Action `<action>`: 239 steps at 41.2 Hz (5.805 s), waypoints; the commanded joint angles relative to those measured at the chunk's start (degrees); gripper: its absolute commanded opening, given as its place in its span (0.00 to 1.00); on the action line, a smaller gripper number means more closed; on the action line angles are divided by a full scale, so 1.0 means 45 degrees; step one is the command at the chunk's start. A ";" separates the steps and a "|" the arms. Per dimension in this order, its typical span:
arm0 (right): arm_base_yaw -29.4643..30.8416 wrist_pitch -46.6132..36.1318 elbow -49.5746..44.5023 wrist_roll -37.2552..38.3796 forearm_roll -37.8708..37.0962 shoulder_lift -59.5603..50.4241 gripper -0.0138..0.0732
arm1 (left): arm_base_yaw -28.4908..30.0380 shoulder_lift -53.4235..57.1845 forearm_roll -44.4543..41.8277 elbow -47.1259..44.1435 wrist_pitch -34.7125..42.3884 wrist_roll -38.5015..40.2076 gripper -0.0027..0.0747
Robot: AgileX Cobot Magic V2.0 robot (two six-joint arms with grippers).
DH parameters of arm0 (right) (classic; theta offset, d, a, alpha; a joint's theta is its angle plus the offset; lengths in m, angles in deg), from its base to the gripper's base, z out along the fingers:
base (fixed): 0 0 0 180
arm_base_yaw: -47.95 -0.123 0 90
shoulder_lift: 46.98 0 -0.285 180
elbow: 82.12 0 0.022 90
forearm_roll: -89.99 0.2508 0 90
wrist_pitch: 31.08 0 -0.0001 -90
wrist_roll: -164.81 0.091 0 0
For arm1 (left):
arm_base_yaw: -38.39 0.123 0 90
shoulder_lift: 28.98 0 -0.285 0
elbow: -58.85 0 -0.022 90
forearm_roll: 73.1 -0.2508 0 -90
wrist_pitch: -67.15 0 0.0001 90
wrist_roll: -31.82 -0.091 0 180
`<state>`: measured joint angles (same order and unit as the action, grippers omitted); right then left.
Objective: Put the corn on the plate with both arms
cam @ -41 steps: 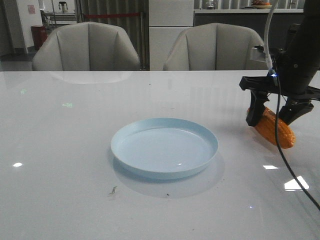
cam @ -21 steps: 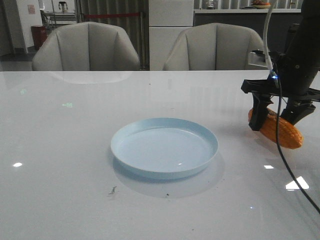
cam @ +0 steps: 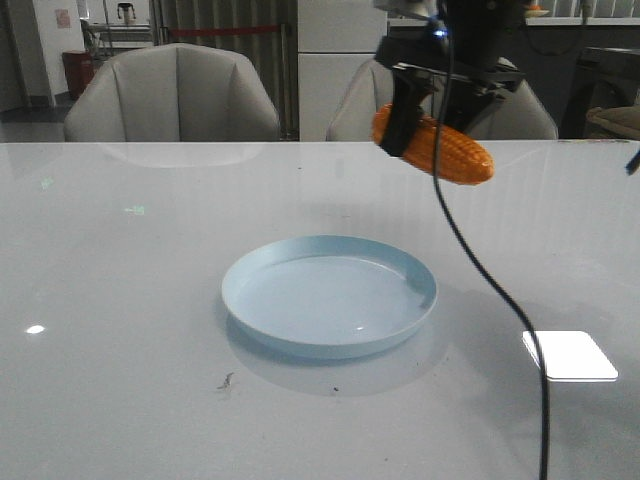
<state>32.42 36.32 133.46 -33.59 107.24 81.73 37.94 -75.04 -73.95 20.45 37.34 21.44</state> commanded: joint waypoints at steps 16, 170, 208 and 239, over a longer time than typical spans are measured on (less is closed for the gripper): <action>-0.2311 0.0347 0.0475 -0.0327 0.0236 0.0542 0.50 | 0.0028 0.0025 0.0018 0.0371 0.0947 0.0008 0.15; 0.4294 -0.4484 -1.5477 0.0821 -0.0555 -1.7737 0.74 | 0.0028 -0.0002 0.0117 0.0371 0.1086 0.0008 0.15; 0.4294 -0.4495 -1.5477 0.0821 -0.0555 -1.7737 0.74 | 0.0028 0.7458 0.0188 -0.6025 0.6706 0.0008 0.15; 0.4294 -0.4468 -1.5477 0.0821 -0.0555 -1.7737 0.74 | 0.0028 0.8754 0.1363 -0.9184 0.4026 0.0008 0.15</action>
<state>51.31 19.62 62.41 -29.82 104.29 2.14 37.94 -36.48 -68.52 -18.73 52.10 21.44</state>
